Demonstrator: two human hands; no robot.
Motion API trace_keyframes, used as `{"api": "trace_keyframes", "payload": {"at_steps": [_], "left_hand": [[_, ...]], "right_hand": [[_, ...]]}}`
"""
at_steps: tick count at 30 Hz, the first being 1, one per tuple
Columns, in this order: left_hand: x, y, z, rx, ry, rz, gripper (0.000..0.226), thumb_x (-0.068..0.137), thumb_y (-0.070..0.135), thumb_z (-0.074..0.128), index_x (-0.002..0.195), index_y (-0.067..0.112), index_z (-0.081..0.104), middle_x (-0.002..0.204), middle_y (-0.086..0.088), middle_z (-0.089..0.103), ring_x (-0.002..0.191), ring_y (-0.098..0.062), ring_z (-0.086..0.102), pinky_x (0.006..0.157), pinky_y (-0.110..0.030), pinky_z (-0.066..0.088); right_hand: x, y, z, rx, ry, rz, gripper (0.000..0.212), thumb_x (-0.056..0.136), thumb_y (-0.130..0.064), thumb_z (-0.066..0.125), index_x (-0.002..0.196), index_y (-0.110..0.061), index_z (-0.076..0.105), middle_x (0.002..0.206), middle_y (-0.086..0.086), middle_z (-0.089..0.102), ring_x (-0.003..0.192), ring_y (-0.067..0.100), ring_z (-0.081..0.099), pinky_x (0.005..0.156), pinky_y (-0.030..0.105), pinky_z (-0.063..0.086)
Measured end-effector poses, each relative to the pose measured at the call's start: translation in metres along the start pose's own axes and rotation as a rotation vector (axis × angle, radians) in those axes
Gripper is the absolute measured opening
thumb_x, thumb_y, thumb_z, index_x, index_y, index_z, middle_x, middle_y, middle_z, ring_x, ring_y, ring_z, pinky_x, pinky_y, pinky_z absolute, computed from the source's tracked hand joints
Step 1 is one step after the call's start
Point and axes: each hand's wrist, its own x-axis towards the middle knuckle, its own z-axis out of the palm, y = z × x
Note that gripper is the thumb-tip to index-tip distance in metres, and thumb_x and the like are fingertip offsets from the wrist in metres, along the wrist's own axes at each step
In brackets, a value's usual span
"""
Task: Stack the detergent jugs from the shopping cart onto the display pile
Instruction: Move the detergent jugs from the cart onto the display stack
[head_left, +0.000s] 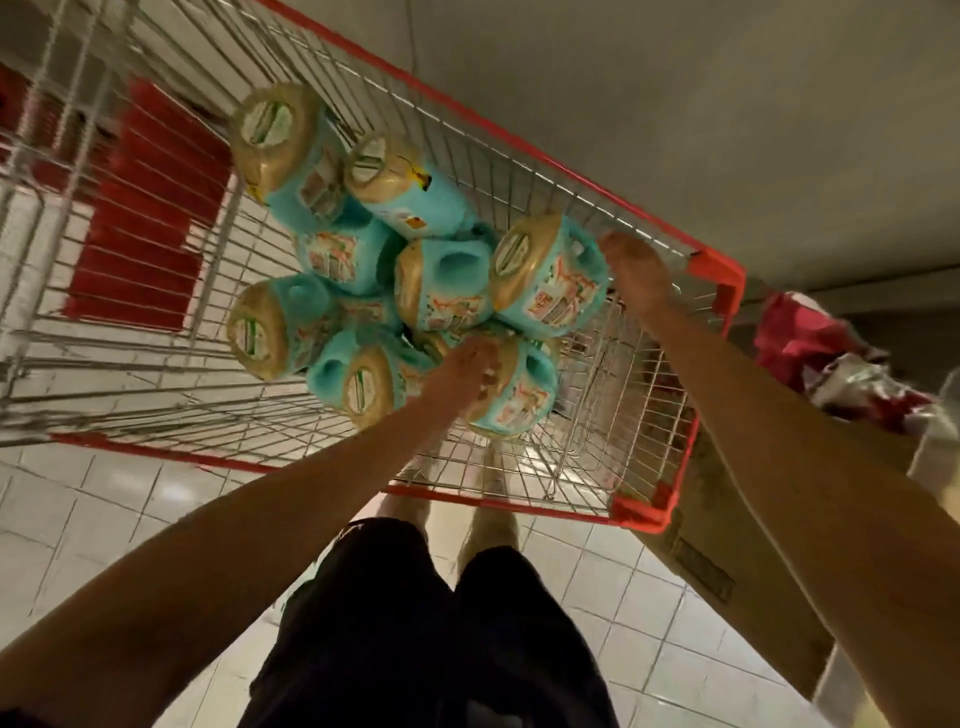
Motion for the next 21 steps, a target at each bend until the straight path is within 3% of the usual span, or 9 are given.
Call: {"api": "trace_keyframes", "payload": {"at_steps": [3, 5, 7, 9, 11, 14, 16, 18, 21], "left_hand": [[0.036, 0.009, 0.005, -0.025, 0.016, -0.047, 0.024, 0.112, 0.038, 0.044, 0.101, 0.024, 0.059, 0.117, -0.01, 0.066, 0.105, -0.027, 0.064, 0.108, -0.052, 0.051], [0.062, 0.008, 0.009, -0.048, 0.04, -0.051, 0.027, 0.112, 0.033, 0.043, 0.089, 0.025, 0.056, 0.096, -0.002, 0.062, 0.086, -0.02, 0.059, 0.097, -0.052, 0.053], [0.081, 0.004, 0.016, -0.199, 0.087, -0.066, 0.03, 0.112, 0.031, 0.042, 0.087, 0.018, 0.054, 0.082, -0.005, 0.062, 0.075, -0.027, 0.054, 0.074, -0.043, 0.053], [0.096, 0.001, 0.023, -0.414, 0.118, -0.101, 0.037, 0.11, 0.044, 0.046, 0.093, 0.015, 0.062, 0.081, 0.002, 0.075, 0.075, -0.028, 0.067, 0.065, -0.031, 0.055], [0.107, -0.001, 0.034, -0.505, 0.073, -0.078, 0.051, 0.105, 0.059, 0.047, 0.119, 0.015, 0.069, 0.104, -0.001, 0.082, 0.094, -0.022, 0.078, 0.072, -0.03, 0.061], [0.119, -0.004, 0.044, -0.55, 0.103, -0.054, 0.072, 0.103, 0.071, 0.041, 0.143, 0.014, 0.06, 0.131, -0.012, 0.073, 0.114, -0.028, 0.072, 0.073, -0.029, 0.06], [0.122, -0.006, 0.046, -0.548, 0.117, -0.037, 0.076, 0.1, 0.076, 0.037, 0.144, 0.018, 0.059, 0.133, -0.011, 0.073, 0.123, -0.029, 0.069, 0.081, -0.034, 0.061], [0.117, -0.006, 0.045, -0.545, 0.095, -0.018, 0.075, 0.098, 0.081, 0.032, 0.14, 0.027, 0.064, 0.133, -0.01, 0.073, 0.124, -0.029, 0.069, 0.096, -0.046, 0.06], [0.096, 0.0, 0.037, -0.595, 0.049, -0.035, 0.08, 0.095, 0.086, 0.029, 0.125, 0.029, 0.075, 0.112, -0.013, 0.078, 0.12, -0.033, 0.069, 0.102, -0.053, 0.057]], "right_hand": [[0.031, 0.004, 0.012, -0.031, -0.034, -0.013, 0.019, 0.113, -0.016, 0.044, 0.109, -0.002, 0.056, 0.096, 0.005, 0.061, 0.083, 0.015, 0.06, 0.062, 0.014, 0.051], [0.052, 0.007, 0.022, -0.117, -0.015, -0.005, 0.029, 0.113, -0.023, 0.046, 0.119, 0.001, 0.062, 0.106, 0.009, 0.067, 0.091, 0.019, 0.064, 0.066, 0.02, 0.049], [0.072, 0.012, 0.031, -0.188, 0.014, -0.021, 0.036, 0.113, -0.03, 0.047, 0.124, 0.0, 0.065, 0.119, 0.016, 0.07, 0.102, 0.026, 0.066, 0.078, 0.029, 0.051], [0.089, 0.016, 0.038, -0.223, -0.002, -0.013, 0.041, 0.113, -0.033, 0.043, 0.122, 0.0, 0.066, 0.121, 0.023, 0.07, 0.105, 0.031, 0.067, 0.086, 0.036, 0.051], [0.102, 0.021, 0.042, -0.233, -0.041, 0.03, 0.052, 0.114, -0.04, 0.036, 0.124, 0.001, 0.065, 0.121, 0.029, 0.069, 0.109, 0.038, 0.069, 0.095, 0.045, 0.055], [0.106, 0.024, 0.043, -0.296, -0.085, 0.066, 0.057, 0.114, -0.045, 0.03, 0.141, -0.002, 0.057, 0.138, 0.03, 0.06, 0.126, 0.043, 0.061, 0.11, 0.055, 0.047], [0.105, 0.025, 0.044, -0.364, -0.12, 0.052, 0.05, 0.116, -0.031, 0.029, 0.152, -0.001, 0.046, 0.15, 0.03, 0.05, 0.138, 0.046, 0.049, 0.116, 0.057, 0.038], [0.103, 0.025, 0.044, -0.408, -0.136, 0.039, 0.05, 0.116, -0.031, 0.026, 0.154, -0.004, 0.044, 0.15, 0.028, 0.05, 0.137, 0.046, 0.049, 0.115, 0.056, 0.039], [0.089, 0.022, 0.044, -0.375, -0.188, 0.052, 0.061, 0.11, -0.064, 0.021, 0.134, -0.024, 0.06, 0.112, 0.011, 0.069, 0.105, 0.03, 0.069, 0.1, 0.043, 0.051]]}}
